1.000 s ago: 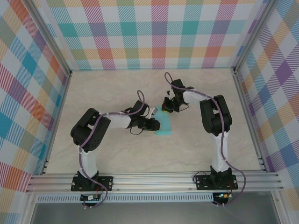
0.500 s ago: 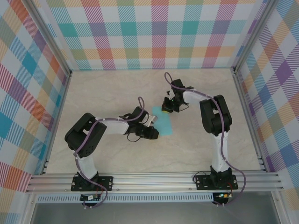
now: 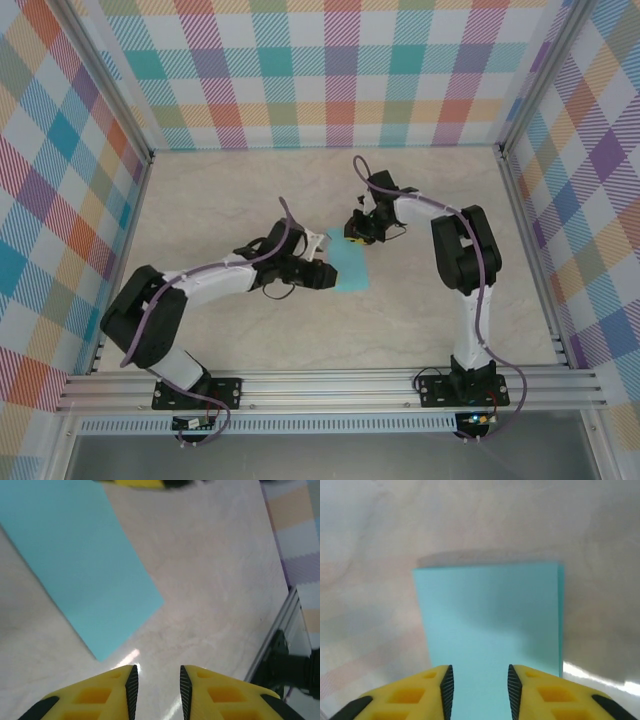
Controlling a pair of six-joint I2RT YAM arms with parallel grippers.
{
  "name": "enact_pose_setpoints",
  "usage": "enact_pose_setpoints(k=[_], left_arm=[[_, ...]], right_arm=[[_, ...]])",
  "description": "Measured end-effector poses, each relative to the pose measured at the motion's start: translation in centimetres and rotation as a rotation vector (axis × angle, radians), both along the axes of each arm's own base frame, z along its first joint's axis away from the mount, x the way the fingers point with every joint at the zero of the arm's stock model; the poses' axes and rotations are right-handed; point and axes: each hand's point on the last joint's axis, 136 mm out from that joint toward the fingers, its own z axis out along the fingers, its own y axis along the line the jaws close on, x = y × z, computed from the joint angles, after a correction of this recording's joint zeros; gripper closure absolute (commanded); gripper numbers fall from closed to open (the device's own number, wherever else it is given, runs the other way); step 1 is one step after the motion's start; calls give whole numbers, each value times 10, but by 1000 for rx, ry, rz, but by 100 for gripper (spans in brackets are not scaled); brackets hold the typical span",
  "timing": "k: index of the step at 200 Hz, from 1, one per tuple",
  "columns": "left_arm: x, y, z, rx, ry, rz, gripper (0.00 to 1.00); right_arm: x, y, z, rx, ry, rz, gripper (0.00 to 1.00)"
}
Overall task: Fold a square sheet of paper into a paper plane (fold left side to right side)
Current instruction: First fold the square sheet of paper in half at the center of the table, then fold the triangle a second time at the center of the table.
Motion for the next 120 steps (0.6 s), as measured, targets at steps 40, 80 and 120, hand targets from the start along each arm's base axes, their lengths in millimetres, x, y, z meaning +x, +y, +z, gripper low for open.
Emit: enact_pose_setpoints(k=[40, 80, 120], left_arm=[[62, 13, -29, -23, 124, 190, 74], [90, -7, -63, -44, 226, 221, 76], [106, -19, -65, -66, 237, 225, 76]], right_arm=[[-29, -27, 73, -12, -191, -22, 34], [-79, -51, 28, -72, -82, -38, 25], [-109, -60, -4, -86, 33, -52, 24]])
